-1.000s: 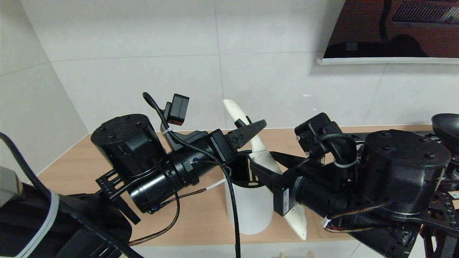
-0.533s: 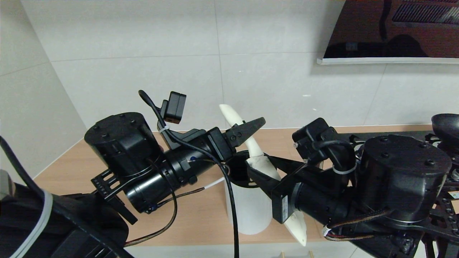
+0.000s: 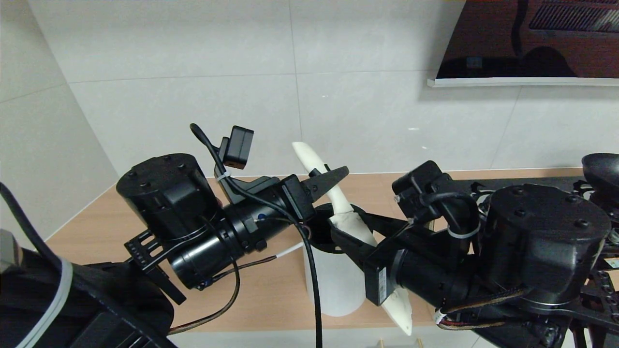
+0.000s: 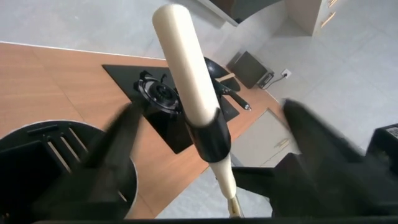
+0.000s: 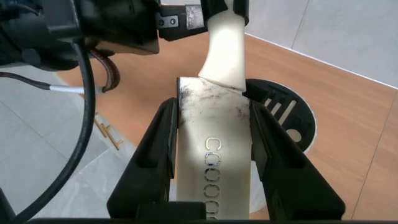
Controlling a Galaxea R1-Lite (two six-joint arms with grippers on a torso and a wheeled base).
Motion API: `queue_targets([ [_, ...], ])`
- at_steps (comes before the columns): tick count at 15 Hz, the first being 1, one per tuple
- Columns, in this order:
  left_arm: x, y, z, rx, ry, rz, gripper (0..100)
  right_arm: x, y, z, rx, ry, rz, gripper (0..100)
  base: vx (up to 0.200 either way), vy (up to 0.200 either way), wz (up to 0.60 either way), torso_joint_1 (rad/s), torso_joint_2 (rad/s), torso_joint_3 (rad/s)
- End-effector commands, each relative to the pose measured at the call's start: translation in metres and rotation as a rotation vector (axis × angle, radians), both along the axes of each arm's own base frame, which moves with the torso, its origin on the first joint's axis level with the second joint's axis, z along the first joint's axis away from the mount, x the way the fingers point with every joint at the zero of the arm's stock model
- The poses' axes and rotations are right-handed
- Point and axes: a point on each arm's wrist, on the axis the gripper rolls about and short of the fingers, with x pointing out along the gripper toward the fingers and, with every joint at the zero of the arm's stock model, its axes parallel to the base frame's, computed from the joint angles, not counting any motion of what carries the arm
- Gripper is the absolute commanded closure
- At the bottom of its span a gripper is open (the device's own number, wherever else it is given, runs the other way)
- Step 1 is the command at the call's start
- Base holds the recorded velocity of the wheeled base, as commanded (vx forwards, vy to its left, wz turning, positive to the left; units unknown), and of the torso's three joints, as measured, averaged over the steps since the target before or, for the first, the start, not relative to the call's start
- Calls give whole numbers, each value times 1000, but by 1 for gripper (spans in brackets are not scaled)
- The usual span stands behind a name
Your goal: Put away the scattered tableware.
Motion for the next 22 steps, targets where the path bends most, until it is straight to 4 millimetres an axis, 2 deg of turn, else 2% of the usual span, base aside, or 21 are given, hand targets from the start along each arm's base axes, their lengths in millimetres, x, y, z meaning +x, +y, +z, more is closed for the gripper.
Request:
queue_targets([
  [1,-1,0,0,0,1,-9,100,-1,1,0,-1,1,3,100,0,0,0,0,0,0],
  [10,-5,3,9,-36,-4,-16,100,-1,0,1,5,1,-2,100,0,0,0,0,0,0],
  [11,-5,3,10,-38,-6,-18,100,-1,0,1,4,0,-2,0,0,0,0,0,0,0],
  [17,-12,10,26,-55,-36,-26,100,-2,-3,5,19,-9,-4,0,0,0,0,0,0,0],
  [20,-15,17,48,-66,-68,-4,100,-1,-24,25,73,-49,-49,0,0,0,0,0,0,0],
  [21,-15,17,48,-66,-68,-4,100,-1,-24,25,73,-49,-49,0,0,0,0,0,0,0],
  [22,-8,29,90,-77,-89,123,100,8,-65,54,136,-107,-138,0,0,0,0,0,0,0],
])
